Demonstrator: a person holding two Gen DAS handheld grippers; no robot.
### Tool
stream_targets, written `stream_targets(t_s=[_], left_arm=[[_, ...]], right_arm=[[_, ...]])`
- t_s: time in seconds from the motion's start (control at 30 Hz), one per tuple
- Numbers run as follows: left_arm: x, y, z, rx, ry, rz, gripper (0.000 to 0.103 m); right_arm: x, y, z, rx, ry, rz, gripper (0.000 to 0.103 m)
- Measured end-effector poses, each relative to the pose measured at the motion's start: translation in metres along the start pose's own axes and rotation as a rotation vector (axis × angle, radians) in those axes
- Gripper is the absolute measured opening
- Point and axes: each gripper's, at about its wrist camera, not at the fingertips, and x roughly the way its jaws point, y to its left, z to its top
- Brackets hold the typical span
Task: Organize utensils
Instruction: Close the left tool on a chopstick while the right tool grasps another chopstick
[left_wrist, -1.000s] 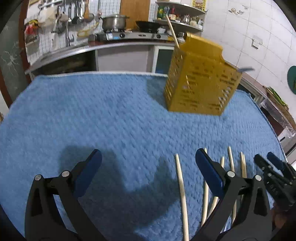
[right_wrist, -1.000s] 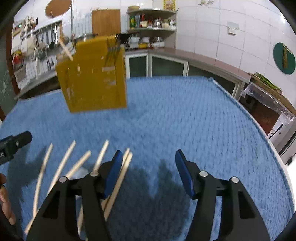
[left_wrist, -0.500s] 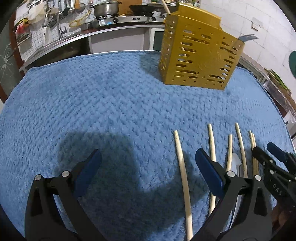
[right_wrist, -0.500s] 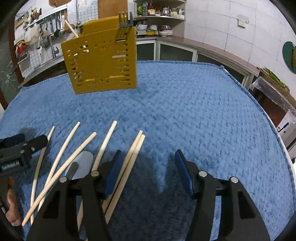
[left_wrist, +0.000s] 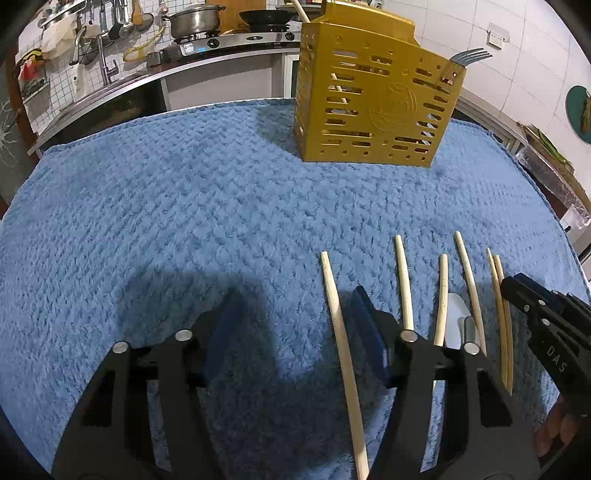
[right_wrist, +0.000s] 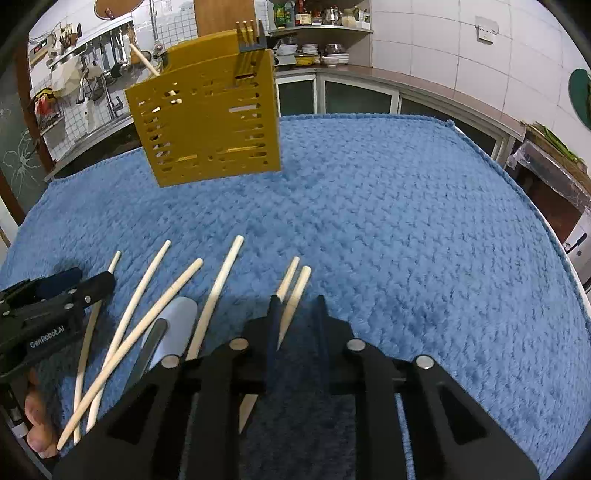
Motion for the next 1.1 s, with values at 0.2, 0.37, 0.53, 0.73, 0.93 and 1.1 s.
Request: stream_targets(t_s=[0.2, 0.37, 0.53, 0.73, 0.93, 1.1], left_arm=[[0.004, -0.010, 0.000, 0.032, 0.012, 0.039, 0.056], [0.007, -0.012, 0.004, 0.031, 0.031, 0.053, 0.056], [0.007, -0.014, 0.006, 0.018, 0.045, 0.062, 0.051], [0.005, -0.013, 0.007, 0.009, 0.051, 0.059, 0.038], [0.008, -0.014, 0.010, 0.021, 0.050, 0.063, 0.033], [0.008, -0.009, 0.015, 0.007, 0.064, 0.028, 0.011]], right_arm=[[0.006, 0.002, 0.005, 0.003, 0.007, -0.009, 0.014], [0.017, 0.007, 0.011, -0.007, 0.032, -0.018, 0.013], [0.020, 0.013, 0.014, -0.038, 0.032, -0.045, 0.010], [0.027, 0.017, 0.023, -0.073, 0.043, -0.027, 0.007], [0.029, 0.015, 0.027, -0.065, 0.061, -0.008, 0.007], [0.029, 0.009, 0.027, -0.033, 0.054, 0.019, 0.007]])
